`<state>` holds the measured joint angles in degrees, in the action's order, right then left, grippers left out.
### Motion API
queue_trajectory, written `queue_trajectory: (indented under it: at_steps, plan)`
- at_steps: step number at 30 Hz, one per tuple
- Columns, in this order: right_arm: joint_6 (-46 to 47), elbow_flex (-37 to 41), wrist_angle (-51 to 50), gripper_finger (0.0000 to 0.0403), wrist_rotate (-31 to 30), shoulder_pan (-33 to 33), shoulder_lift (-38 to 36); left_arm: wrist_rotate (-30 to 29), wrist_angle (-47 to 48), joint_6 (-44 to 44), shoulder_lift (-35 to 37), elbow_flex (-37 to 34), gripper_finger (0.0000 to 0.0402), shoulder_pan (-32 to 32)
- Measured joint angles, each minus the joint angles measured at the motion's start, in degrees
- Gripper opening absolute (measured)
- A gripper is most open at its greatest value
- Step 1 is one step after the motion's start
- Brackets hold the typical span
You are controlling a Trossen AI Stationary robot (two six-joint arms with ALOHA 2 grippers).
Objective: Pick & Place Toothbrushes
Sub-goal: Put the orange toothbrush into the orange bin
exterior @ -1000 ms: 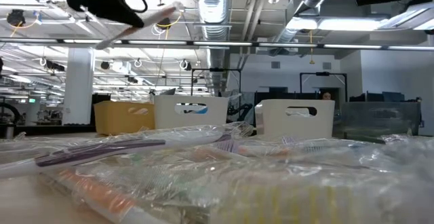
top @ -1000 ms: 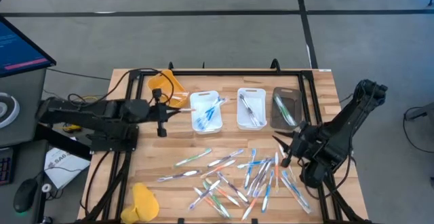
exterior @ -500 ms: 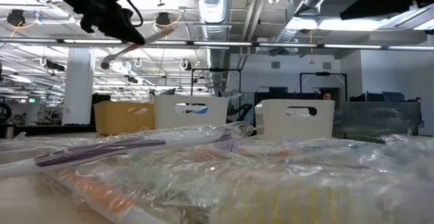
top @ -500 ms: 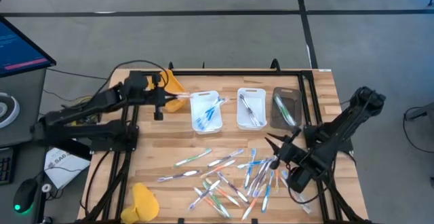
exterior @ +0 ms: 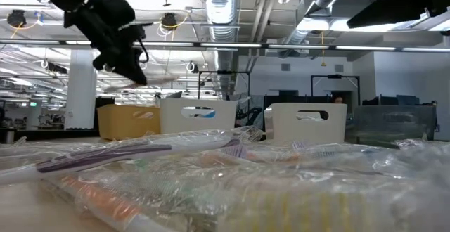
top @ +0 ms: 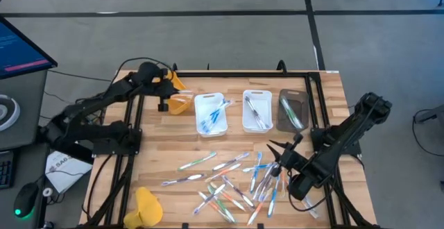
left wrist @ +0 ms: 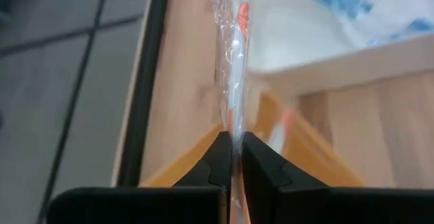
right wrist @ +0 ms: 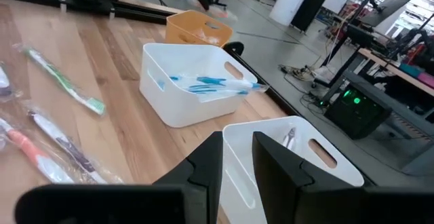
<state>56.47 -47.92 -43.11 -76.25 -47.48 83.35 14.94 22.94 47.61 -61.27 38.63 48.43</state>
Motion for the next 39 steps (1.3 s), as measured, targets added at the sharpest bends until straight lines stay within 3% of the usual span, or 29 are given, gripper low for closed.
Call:
queue_trajectory:
  at_steps: [12,17,39]
  plan:
    - [0.11,0.02,0.37,0.0075,1.51,0.16,0.38,-0.09,0.17,0.22,-7.24,1.92,0.0008,5.76]
    - [0.09,0.02,1.51,0.0075,3.21,0.46,0.38,-0.09,0.20,7.41,-8.95,1.92,0.0008,4.80]
    - [-0.07,0.02,9.11,0.0075,5.97,0.44,0.38,4.30,1.51,9.40,-9.73,1.90,0.0008,7.62]
